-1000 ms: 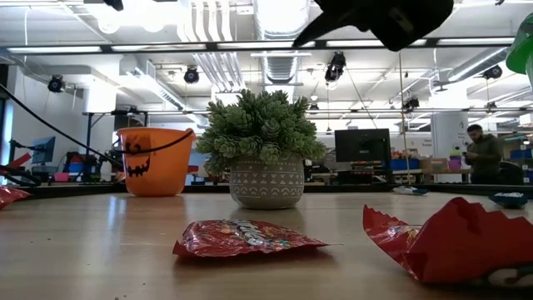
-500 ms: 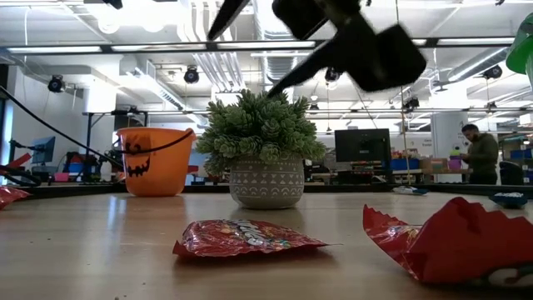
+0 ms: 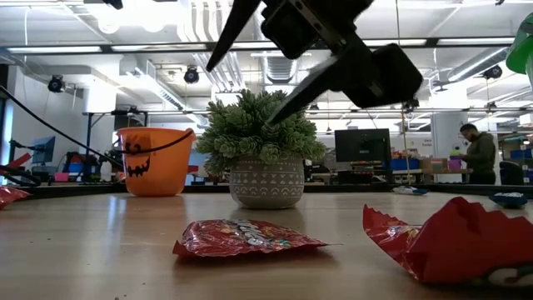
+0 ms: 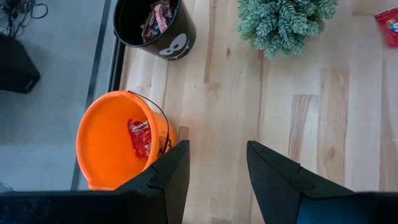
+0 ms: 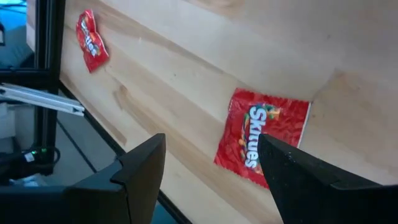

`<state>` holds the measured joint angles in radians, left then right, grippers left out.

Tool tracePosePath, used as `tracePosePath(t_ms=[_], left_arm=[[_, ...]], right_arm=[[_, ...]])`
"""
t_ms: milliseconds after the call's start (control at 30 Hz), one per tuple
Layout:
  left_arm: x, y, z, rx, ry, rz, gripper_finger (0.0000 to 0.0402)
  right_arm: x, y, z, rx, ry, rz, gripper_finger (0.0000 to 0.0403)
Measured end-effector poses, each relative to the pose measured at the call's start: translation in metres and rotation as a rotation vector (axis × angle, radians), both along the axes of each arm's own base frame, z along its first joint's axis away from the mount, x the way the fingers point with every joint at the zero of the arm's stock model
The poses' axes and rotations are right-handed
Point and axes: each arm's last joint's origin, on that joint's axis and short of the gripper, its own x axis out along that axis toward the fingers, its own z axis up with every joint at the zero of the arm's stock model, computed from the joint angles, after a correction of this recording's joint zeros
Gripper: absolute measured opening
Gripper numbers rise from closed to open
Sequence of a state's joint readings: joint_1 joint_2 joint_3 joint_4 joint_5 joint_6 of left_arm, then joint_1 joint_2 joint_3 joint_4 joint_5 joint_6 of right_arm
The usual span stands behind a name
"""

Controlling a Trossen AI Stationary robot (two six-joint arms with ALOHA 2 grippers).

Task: Sort candy
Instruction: Put the red candy into the orange bucket

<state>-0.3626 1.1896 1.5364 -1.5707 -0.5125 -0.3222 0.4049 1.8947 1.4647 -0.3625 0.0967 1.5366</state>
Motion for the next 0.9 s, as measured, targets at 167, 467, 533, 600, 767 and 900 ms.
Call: tracePosePath(t_ms=[167, 467, 533, 600, 767, 900], left_arm=[[0.000, 0.000, 0.000, 0.000, 0.000, 0.000, 0.0142], [0.000, 0.000, 0.000, 0.001, 0.001, 0.000, 0.0142], [0.000, 0.000, 0.000, 0.000, 0.001, 0.000, 0.0142], [0.000, 0.000, 0.000, 0.001, 0.002, 0.000, 0.0142], [0.000, 0.000, 0.000, 0.001, 0.002, 0.000, 0.0142], [0.000, 0.000, 0.000, 0.000, 0.001, 0.000, 0.0142]], right_arm=[[0.003, -0.005, 0.018, -0.061, 0.043, 0.035, 0.0242], [0.022, -0.007, 0.020, -0.111, 0.156, 0.156, 0.0226], [0.032, -0.002, 0.015, -0.107, 0.168, 0.195, 0.0226], [0.041, 0.001, 0.013, -0.119, 0.188, 0.207, 0.0228], [0.050, 0.001, 0.010, -0.174, 0.330, 0.219, 0.0239], [0.058, 0.005, 0.015, -0.171, 0.324, 0.218, 0.0254]])
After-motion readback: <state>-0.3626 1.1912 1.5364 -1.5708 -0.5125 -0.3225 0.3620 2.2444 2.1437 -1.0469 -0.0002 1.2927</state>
